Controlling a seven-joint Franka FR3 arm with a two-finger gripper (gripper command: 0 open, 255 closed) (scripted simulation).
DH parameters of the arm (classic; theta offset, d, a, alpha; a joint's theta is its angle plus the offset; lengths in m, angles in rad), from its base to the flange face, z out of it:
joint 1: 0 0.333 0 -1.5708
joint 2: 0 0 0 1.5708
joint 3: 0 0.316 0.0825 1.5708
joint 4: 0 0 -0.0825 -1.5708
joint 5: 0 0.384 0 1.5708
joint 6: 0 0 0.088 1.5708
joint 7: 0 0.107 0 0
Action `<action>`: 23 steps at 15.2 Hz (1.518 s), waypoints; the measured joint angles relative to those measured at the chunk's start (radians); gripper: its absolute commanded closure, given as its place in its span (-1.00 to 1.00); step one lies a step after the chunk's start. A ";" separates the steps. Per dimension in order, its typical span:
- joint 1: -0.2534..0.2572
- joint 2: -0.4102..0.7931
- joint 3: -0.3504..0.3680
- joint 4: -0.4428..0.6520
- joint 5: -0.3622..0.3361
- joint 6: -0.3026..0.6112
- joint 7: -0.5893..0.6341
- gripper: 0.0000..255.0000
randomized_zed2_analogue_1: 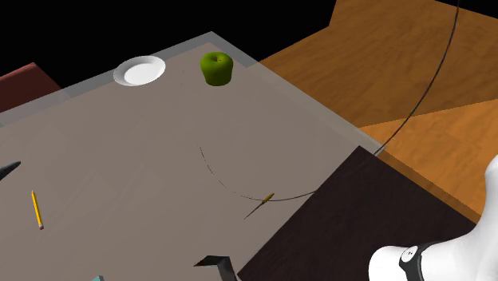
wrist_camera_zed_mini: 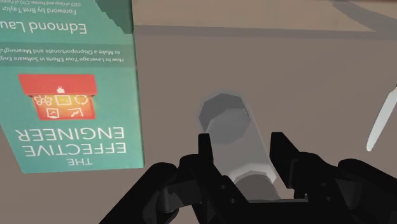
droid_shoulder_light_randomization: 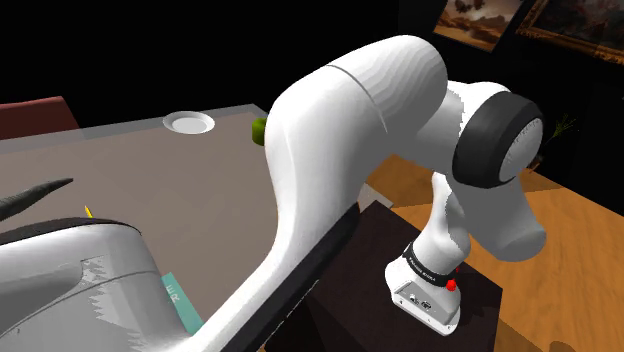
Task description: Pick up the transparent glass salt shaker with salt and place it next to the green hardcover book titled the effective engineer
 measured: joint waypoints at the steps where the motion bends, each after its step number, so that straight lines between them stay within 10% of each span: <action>1: 0.027 0.044 -0.003 0.072 -0.002 -0.028 0.001 1.00; 22: 0.079 0.200 -0.044 0.144 -0.046 0.050 0.051 1.00; 23: 0.079 0.200 -0.044 0.144 -0.046 0.050 0.051 -1.00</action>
